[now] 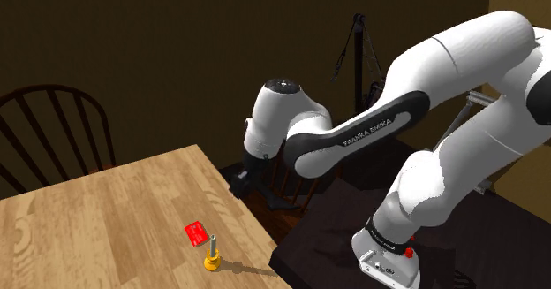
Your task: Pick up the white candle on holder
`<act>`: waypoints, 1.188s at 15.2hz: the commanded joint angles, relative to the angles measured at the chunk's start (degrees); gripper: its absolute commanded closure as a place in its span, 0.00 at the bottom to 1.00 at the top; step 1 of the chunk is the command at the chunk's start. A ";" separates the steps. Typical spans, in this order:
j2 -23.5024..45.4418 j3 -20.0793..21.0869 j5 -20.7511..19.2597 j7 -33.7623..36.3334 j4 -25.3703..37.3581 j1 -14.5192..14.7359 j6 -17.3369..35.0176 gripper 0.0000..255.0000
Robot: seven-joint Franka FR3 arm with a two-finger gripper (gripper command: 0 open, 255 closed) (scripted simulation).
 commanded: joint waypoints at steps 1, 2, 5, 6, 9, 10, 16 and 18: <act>4.34 2.68 -2.91 3.96 1.07 -0.67 3.12 0.00; 6.69 3.91 -5.02 6.20 1.71 -1.18 4.55 0.00; 14.34 6.67 -13.89 14.59 4.21 -2.23 8.09 0.00; 17.06 6.97 -17.57 17.86 5.27 -2.09 8.93 0.00; 25.12 5.48 -28.58 27.46 9.11 0.69 10.43 0.00; 27.64 4.32 -31.71 30.22 10.56 2.31 10.71 0.00; 33.65 -0.35 -39.73 36.73 12.55 6.57 13.30 0.00; 35.19 -1.77 -41.86 38.41 12.92 7.65 14.20 0.00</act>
